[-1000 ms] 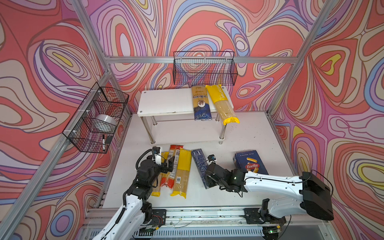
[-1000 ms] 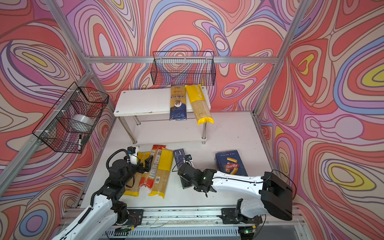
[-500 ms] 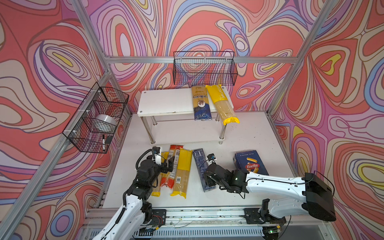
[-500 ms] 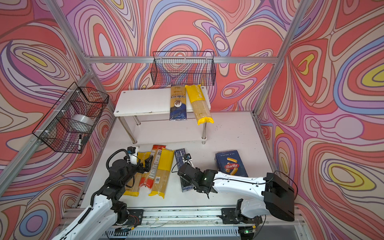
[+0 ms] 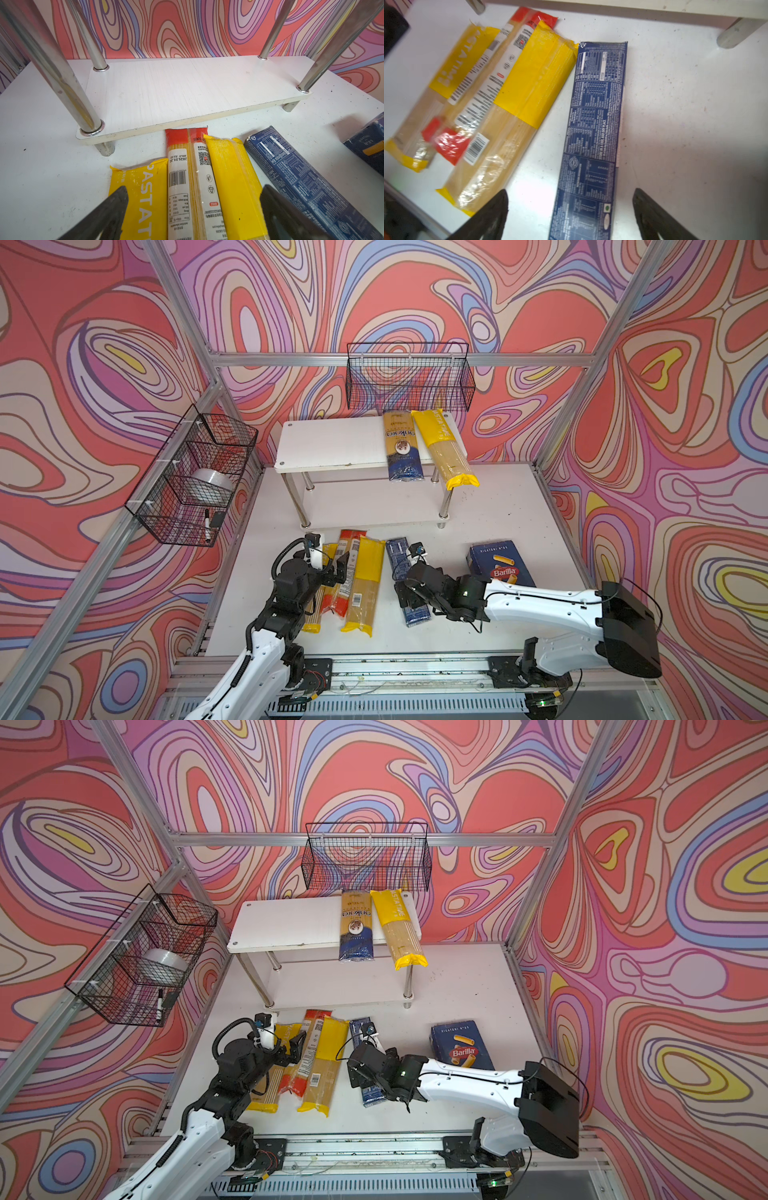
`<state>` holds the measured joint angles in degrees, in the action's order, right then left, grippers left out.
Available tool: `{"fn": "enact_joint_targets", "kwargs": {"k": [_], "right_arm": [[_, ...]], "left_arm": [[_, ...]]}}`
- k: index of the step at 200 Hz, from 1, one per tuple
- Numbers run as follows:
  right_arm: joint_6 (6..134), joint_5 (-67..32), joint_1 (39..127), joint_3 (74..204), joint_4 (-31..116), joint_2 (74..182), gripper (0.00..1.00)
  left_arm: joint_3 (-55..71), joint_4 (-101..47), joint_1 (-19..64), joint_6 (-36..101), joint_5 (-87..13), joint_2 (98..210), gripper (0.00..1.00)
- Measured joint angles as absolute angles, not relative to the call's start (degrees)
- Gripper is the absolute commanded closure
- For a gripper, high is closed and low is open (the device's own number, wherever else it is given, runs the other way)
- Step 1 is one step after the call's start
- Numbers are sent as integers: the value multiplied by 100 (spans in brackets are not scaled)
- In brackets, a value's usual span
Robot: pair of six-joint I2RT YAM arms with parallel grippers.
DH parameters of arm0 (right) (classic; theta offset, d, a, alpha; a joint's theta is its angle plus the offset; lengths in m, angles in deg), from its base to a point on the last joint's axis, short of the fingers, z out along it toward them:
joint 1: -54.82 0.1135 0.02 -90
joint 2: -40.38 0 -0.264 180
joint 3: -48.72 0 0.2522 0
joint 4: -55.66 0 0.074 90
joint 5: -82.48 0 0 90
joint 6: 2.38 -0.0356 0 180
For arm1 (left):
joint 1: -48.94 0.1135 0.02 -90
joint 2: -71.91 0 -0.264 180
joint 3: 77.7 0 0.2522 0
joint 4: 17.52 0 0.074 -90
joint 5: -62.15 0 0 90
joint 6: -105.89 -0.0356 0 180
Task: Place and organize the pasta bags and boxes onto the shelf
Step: 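Close the right gripper on the dark blue pasta box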
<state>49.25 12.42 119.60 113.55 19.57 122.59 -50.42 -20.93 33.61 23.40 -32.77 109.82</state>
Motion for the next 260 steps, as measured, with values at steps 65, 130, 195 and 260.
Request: {"fn": "enact_joint_targets", "kwargs": {"k": [65, 130, 195, 260], "right_arm": [[5054, 1006, 11695, 11488, 1749, 13280, 1], [5170, 750, 11610, 11667, 1723, 13586, 9], [5192, 615, 11461, 11886, 1592, 13844, 29], [5205, 643, 11453, 12137, 1347, 14036, 39]], "left_arm": [[-5042, -2080, 3361, 2340, -3277, 10982, 0], [-5042, -2080, 3361, 2340, -3275, 10982, 0], [-5042, -2080, 3361, 2340, -3275, 10982, 0], [-5042, -2078, 3361, 2340, -3275, 10993, 0]]}}
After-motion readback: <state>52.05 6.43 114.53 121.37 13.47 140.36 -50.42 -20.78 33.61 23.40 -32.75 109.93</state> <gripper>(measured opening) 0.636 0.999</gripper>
